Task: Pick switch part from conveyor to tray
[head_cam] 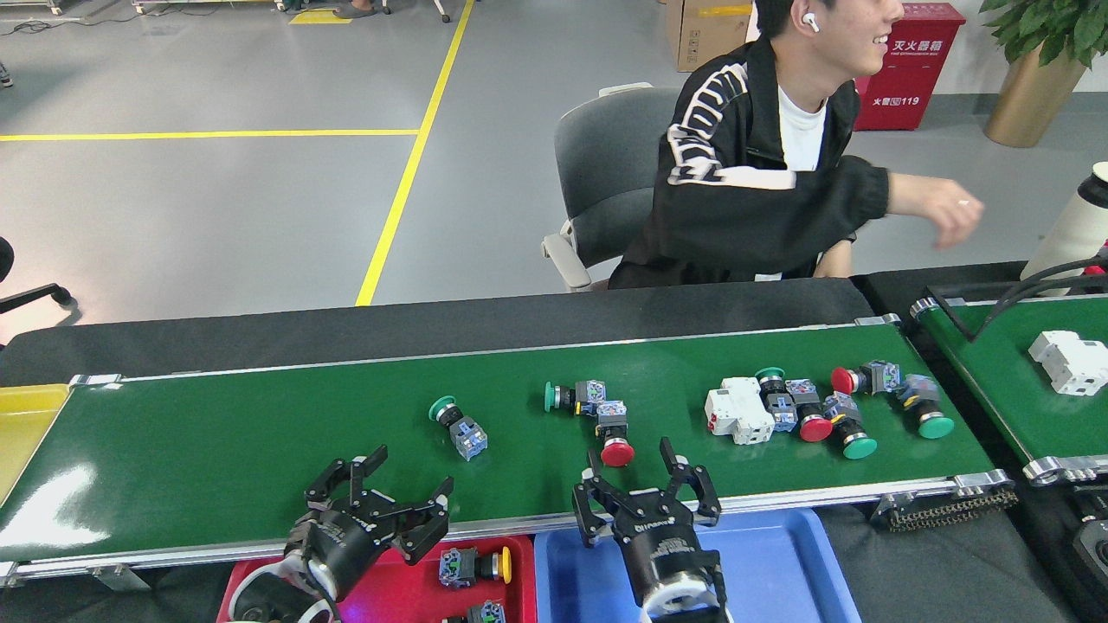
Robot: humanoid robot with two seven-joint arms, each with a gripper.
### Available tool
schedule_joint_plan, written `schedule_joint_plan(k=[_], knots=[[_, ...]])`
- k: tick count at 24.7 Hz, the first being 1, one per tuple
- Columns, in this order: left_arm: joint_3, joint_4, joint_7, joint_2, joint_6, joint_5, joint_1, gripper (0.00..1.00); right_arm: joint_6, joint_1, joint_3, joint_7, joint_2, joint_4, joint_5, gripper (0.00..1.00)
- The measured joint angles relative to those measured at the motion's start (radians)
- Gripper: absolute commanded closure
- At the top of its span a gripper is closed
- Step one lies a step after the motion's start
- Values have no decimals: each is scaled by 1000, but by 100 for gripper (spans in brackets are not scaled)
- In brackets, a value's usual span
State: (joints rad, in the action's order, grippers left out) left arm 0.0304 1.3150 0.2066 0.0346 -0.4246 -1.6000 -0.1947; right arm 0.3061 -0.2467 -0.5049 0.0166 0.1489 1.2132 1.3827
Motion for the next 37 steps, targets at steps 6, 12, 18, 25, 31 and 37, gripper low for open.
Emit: schedule_joint_plan(k=[6,12,18,25,31,37], knots=[[2,-81,1,-17,23,-2,-82,3,10,-115,-68,5,0,-111,-101,54],[5,-108,-17,-12,20,-74,-86,64,0,-136,-117,4,0,-121,-103,70],[-27,-106,-26,-5,17,-31,-74,86,-62,-90,-148,23,-9,20,-103,70],[-38,68,-28,117,15,180,93,86,-242,142,-201,92,-140,347,-102,65],[-100,297,-37,217,-28,263,347,86,-413,218,-234,127,-151,388,-98,0],[-235,440,-80,228,-209,263,609,39,-463,180,-231,131,-148,388,-99,0]])
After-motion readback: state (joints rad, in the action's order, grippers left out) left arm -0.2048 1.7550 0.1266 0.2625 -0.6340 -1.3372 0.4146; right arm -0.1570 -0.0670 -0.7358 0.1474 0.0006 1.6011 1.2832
